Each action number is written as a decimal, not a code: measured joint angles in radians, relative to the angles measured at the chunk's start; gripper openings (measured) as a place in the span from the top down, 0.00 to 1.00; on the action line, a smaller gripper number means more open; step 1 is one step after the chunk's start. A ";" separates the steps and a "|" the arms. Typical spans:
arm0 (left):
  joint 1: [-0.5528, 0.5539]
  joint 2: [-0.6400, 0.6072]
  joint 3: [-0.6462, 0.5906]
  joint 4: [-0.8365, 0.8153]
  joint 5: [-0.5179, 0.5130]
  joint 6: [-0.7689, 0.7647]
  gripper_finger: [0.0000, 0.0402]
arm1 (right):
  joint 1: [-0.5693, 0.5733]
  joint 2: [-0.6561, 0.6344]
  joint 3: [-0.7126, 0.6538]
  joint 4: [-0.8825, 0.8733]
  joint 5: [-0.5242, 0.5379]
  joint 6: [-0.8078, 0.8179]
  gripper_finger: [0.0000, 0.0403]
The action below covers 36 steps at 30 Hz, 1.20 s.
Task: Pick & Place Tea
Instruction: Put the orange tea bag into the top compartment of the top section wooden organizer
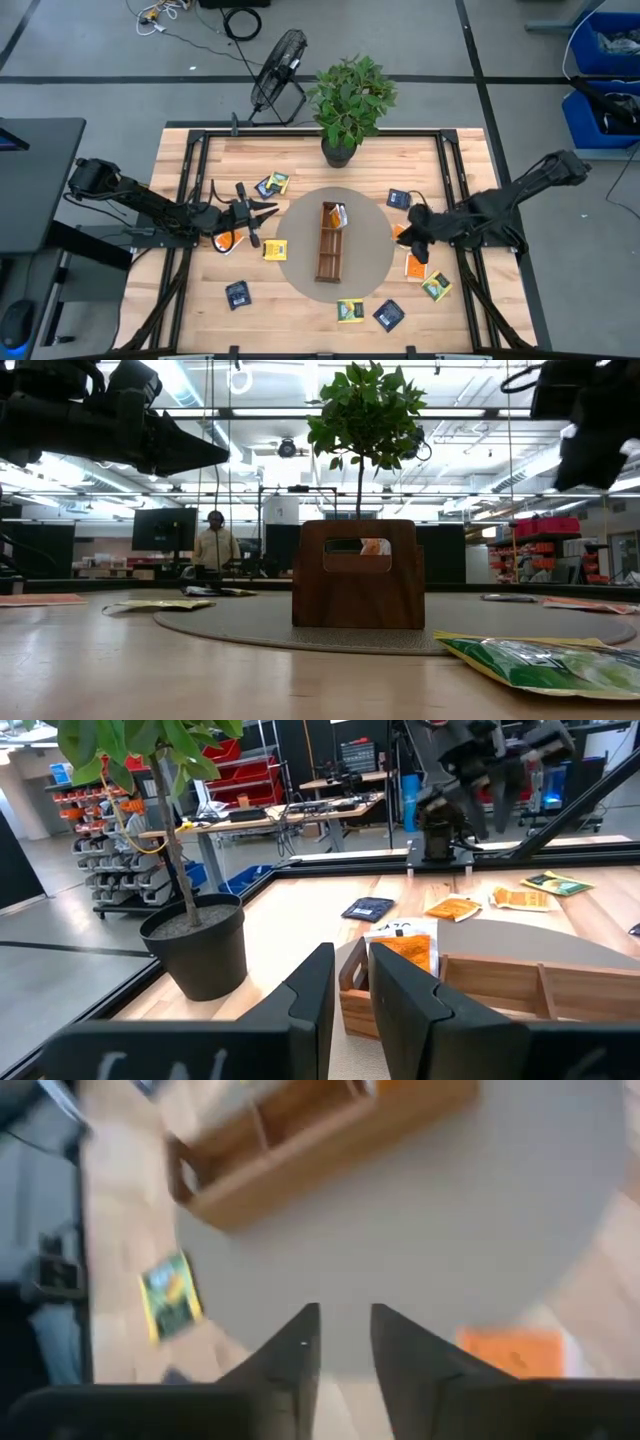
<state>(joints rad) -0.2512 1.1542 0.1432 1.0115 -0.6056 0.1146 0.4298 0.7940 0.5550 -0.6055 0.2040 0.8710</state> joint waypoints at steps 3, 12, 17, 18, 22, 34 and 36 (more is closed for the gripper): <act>0.000 0.000 0.000 0.000 0.000 0.000 0.83 | 0.000 0.015 0.080 -0.181 -0.065 0.052 0.67; 0.000 0.000 0.000 0.000 0.000 -0.001 0.83 | 0.000 0.133 0.105 -0.382 -0.261 0.059 0.62; 0.000 0.000 0.000 0.000 0.000 -0.002 0.83 | 0.000 0.226 0.105 -0.370 -0.276 -0.004 0.60; 0.000 0.000 0.000 0.000 0.000 -0.002 0.83 | 0.000 0.246 0.105 -0.356 -0.276 -0.024 0.60; 0.000 0.000 0.000 -0.006 0.009 -0.002 0.83 | 0.000 0.331 0.105 -0.341 -0.294 -0.087 0.60; 0.000 0.000 0.000 -0.016 0.050 -0.018 0.83 | -0.001 0.484 0.104 -0.313 -0.247 -0.179 0.60; 0.000 0.000 0.000 -0.017 0.050 -0.017 0.83 | -0.001 0.494 0.104 -0.308 -0.247 -0.181 0.60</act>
<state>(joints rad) -0.2512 1.1542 0.1432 0.9943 -0.5556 0.0975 0.4286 1.2879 0.6586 -0.9137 -0.0433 0.6901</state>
